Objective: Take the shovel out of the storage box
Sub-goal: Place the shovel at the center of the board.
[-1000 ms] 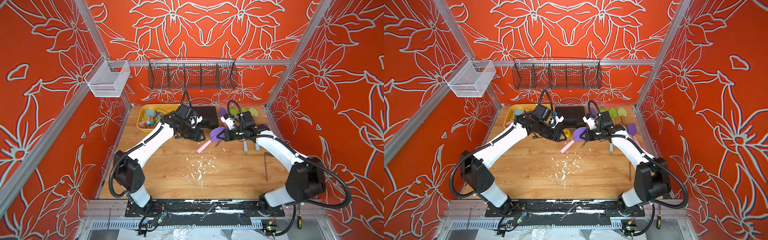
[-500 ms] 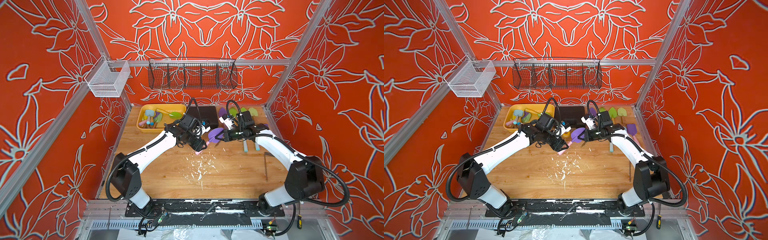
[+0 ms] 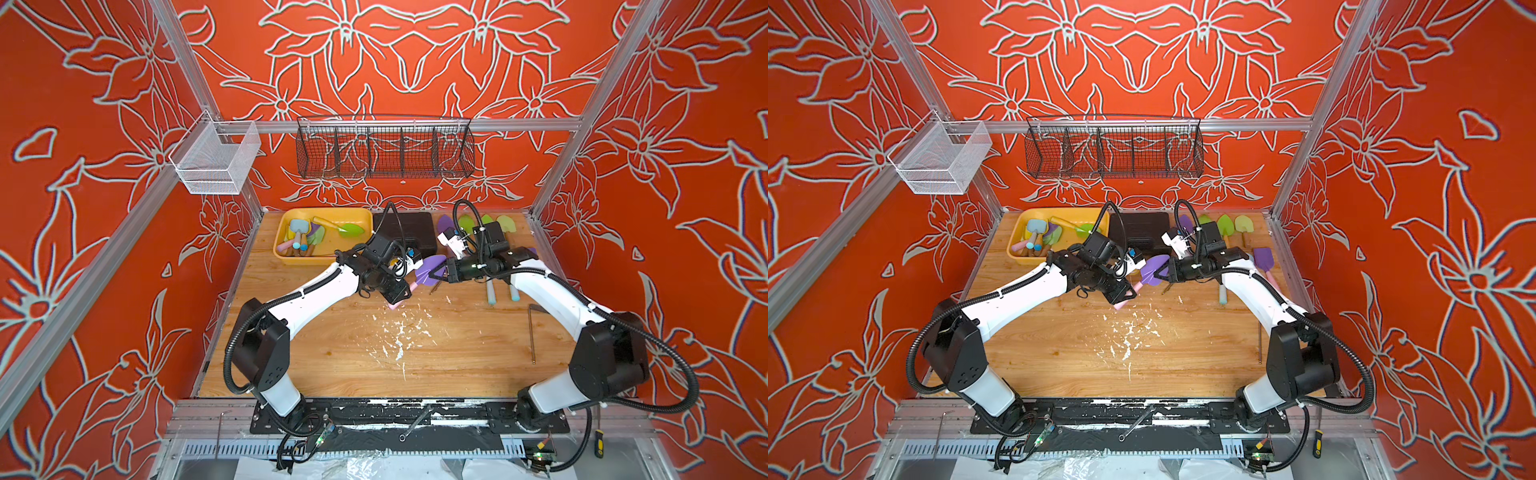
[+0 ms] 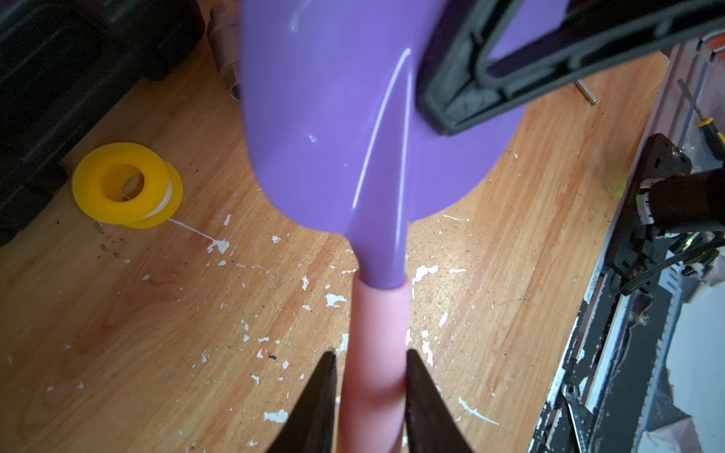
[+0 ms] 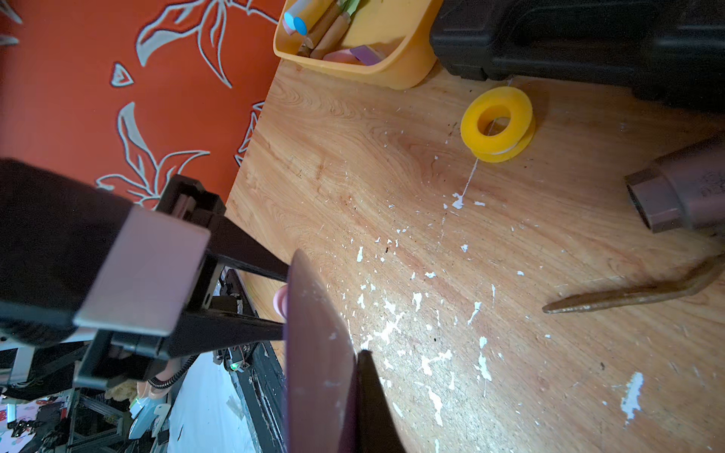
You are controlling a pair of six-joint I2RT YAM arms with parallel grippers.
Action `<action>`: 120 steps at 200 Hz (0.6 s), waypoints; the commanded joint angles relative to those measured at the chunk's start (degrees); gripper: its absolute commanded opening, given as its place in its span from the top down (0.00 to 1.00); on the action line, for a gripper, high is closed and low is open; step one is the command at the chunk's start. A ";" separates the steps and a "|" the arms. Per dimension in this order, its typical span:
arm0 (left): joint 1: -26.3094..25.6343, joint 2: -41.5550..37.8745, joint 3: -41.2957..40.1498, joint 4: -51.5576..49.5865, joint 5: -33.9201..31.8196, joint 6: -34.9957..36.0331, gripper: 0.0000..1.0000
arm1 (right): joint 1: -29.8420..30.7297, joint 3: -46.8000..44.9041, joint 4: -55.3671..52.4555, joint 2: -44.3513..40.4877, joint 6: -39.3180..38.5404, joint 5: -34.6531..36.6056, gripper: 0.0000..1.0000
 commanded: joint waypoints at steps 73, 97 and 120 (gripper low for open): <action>-0.55 -2.50 -4.35 3.96 -2.24 -1.30 0.94 | -0.42 1.06 2.28 0.89 3.80 -5.25 1.00; -0.81 -2.75 -4.22 3.28 -1.68 -2.99 1.00 | -0.53 2.33 1.00 1.26 4.57 -4.43 0.96; -1.10 -2.62 -3.59 2.26 -2.55 -7.20 1.00 | -0.81 3.91 -1.37 0.43 5.07 -0.49 0.62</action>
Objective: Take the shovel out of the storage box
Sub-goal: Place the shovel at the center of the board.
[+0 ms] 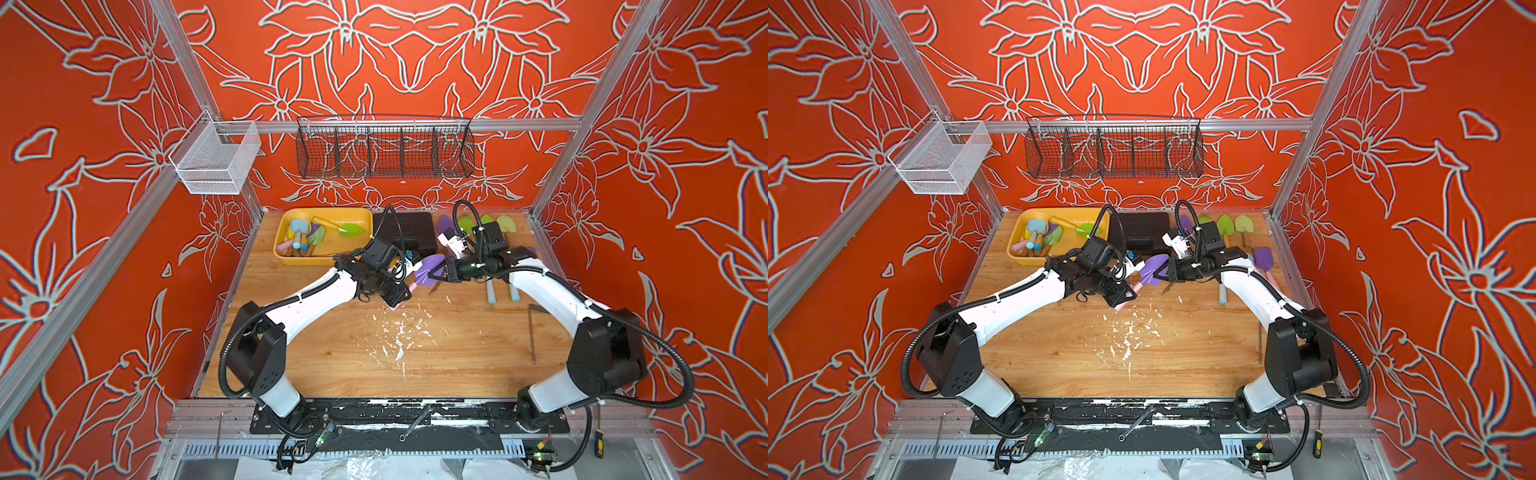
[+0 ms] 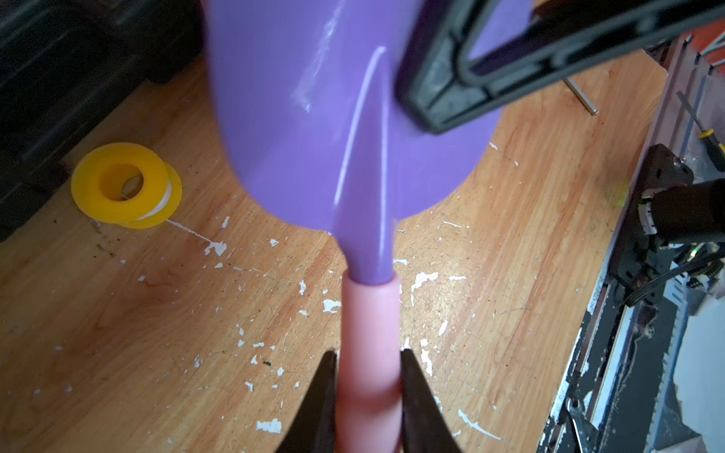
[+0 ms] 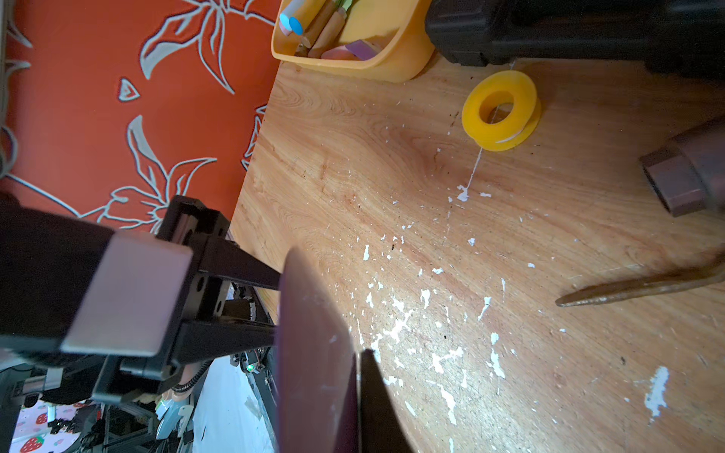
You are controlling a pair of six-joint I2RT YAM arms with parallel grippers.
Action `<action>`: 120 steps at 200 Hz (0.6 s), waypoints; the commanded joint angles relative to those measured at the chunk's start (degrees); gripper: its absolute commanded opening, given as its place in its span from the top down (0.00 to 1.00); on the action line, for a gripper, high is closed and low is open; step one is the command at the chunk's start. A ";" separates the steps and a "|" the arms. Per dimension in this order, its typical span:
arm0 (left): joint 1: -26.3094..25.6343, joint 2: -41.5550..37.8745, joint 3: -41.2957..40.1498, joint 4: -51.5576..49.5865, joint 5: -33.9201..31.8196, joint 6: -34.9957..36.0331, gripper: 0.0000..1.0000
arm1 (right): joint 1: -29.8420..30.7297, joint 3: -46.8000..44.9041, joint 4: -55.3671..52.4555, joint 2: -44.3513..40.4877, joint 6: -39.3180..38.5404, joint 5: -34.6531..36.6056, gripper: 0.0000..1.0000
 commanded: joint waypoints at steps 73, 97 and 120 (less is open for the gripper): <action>-6.57 4.55 10.75 -9.21 -8.13 -33.90 1.00 | -4.72 5.04 -12.02 -12.23 9.16 36.22 0.28; -9.92 11.29 19.65 -13.28 -8.48 -43.00 1.00 | -7.09 5.45 -15.56 -14.37 10.95 39.95 0.22; -12.07 19.09 29.58 -17.40 -8.44 -48.95 1.00 | -8.76 5.69 -16.45 -15.39 10.00 40.20 0.20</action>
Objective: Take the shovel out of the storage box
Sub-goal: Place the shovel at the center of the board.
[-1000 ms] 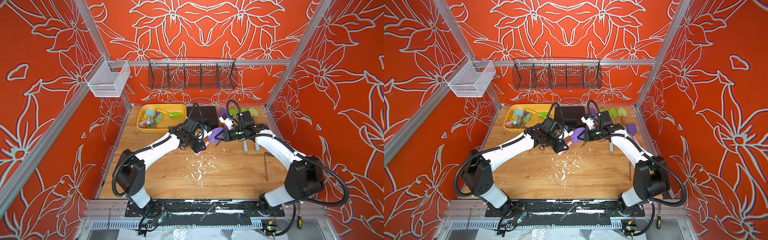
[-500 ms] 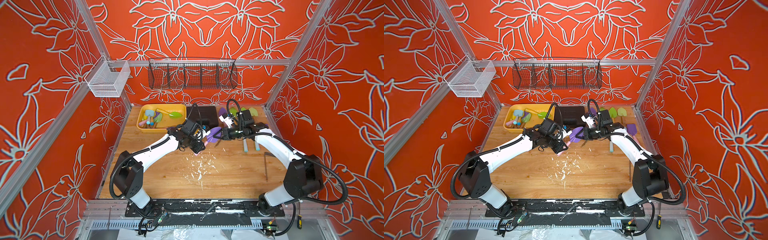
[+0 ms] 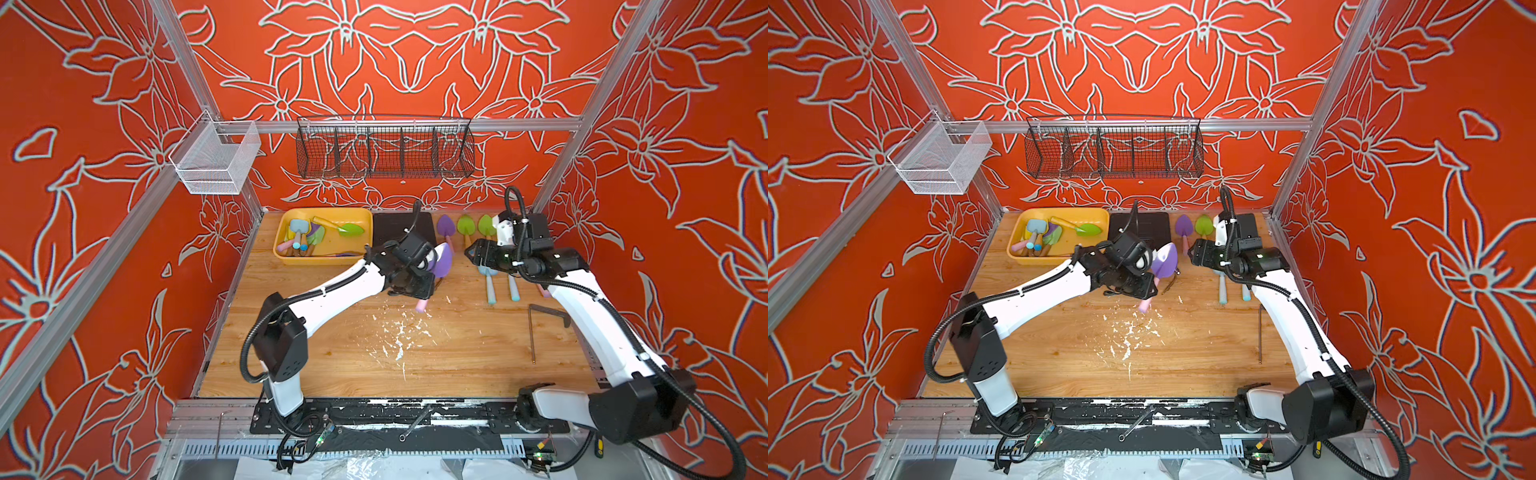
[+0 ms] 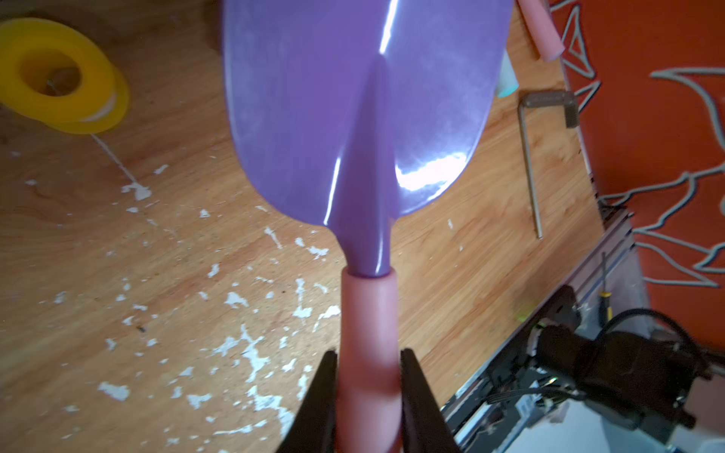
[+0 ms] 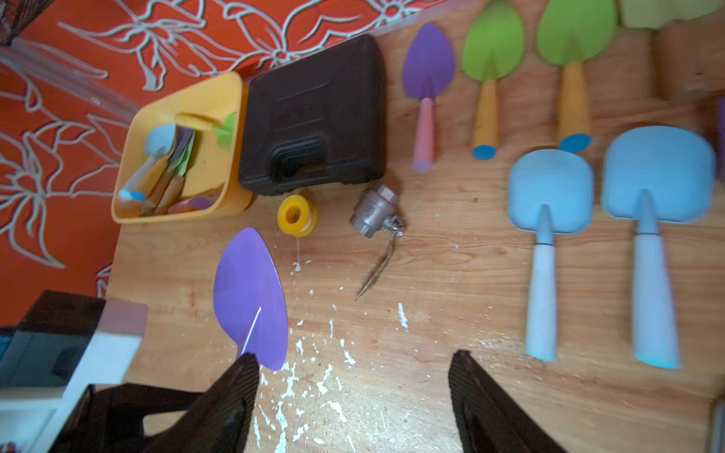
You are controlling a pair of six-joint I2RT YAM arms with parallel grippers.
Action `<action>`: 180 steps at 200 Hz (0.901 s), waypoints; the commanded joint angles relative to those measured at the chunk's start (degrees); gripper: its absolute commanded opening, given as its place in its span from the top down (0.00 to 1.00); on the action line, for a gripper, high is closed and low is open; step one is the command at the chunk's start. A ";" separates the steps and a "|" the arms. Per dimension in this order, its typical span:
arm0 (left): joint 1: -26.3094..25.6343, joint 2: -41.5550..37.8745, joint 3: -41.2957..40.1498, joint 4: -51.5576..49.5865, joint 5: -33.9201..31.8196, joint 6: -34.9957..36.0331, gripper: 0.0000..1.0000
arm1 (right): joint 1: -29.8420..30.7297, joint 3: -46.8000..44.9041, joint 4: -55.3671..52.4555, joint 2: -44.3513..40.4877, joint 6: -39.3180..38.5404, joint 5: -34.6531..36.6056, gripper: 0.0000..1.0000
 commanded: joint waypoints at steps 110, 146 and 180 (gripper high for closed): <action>-4.21 39.85 44.65 -11.59 -0.39 -25.39 1.00 | -1.74 0.38 0.15 -3.03 -0.96 0.11 0.16; -3.77 43.67 46.03 -8.67 0.92 -26.14 1.00 | -1.78 -1.29 1.55 -3.94 -0.49 -1.15 0.16; -3.60 45.55 46.75 -7.21 2.01 -24.67 0.95 | -1.78 -2.62 2.53 -4.35 0.25 -1.68 0.16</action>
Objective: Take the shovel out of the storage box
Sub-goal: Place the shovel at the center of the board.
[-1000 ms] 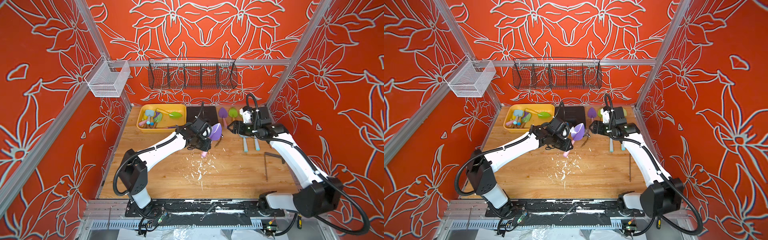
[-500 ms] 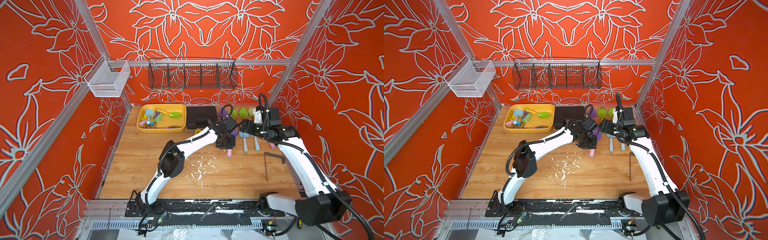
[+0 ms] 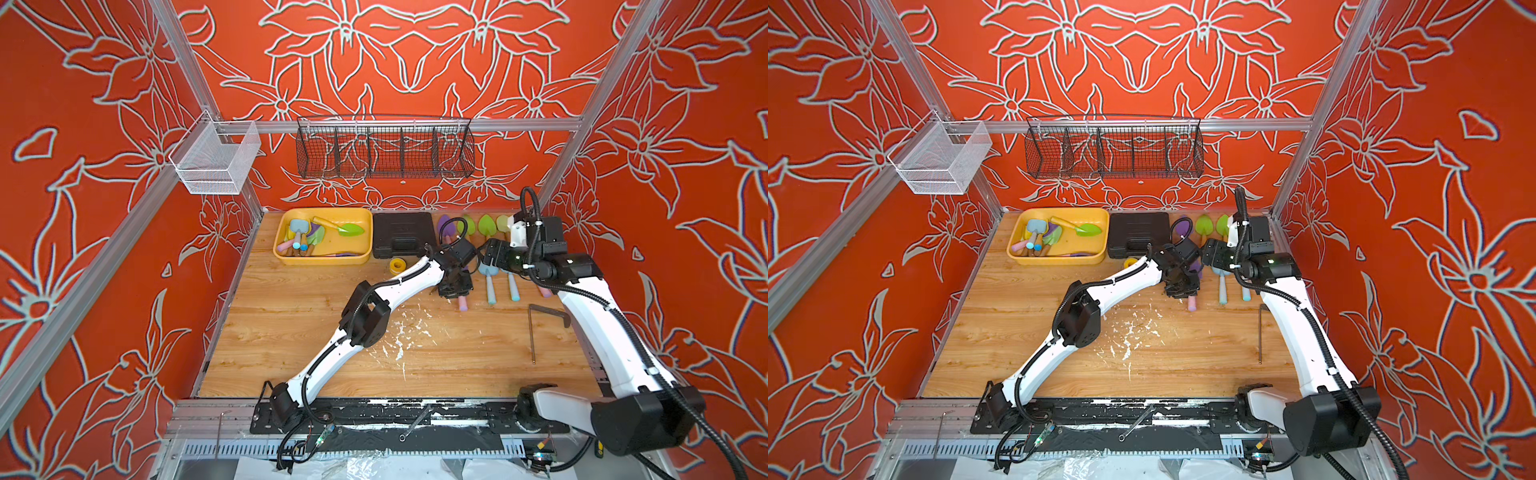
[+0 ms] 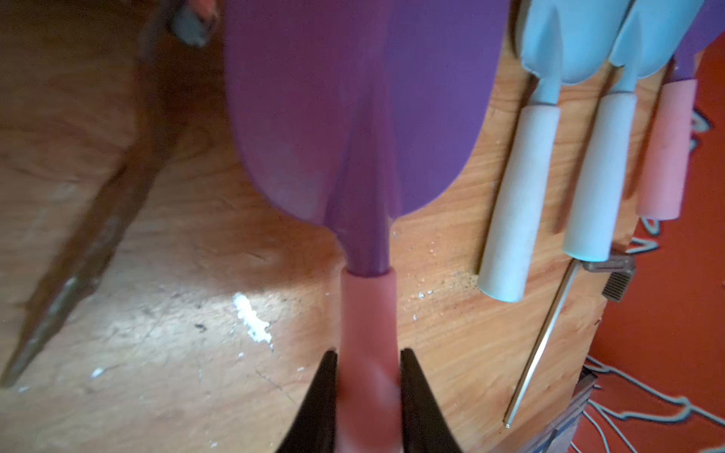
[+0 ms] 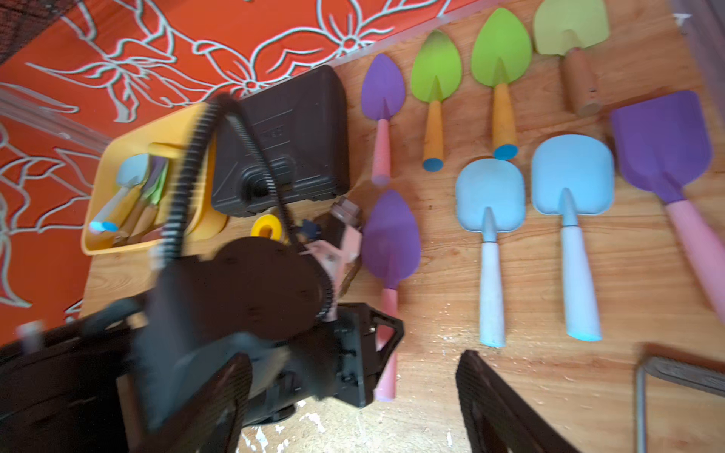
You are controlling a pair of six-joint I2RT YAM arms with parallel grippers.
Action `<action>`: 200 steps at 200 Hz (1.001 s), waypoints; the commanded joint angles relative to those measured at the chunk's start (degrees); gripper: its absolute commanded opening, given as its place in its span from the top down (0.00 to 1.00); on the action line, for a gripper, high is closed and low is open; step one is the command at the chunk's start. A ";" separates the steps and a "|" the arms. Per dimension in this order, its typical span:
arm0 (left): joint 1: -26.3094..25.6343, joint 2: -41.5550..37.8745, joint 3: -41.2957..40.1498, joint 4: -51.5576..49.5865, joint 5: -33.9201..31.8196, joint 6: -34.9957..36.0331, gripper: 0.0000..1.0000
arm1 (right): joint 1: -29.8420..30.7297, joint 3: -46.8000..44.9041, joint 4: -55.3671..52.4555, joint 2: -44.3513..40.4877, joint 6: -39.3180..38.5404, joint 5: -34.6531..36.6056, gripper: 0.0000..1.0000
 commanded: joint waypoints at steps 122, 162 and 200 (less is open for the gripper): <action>1.16 0.55 2.14 5.57 1.52 1.01 0.47 | 0.50 -2.71 2.13 -2.69 0.23 -2.52 0.16; 0.77 -8.95 0.06 3.80 0.30 2.60 0.38 | 0.46 -0.48 -1.03 -4.18 0.08 -1.81 0.16; 2.23 -23.76 -4.98 -5.40 -7.84 11.08 0.25 | 0.55 0.63 -3.22 -7.60 3.00 -3.79 0.17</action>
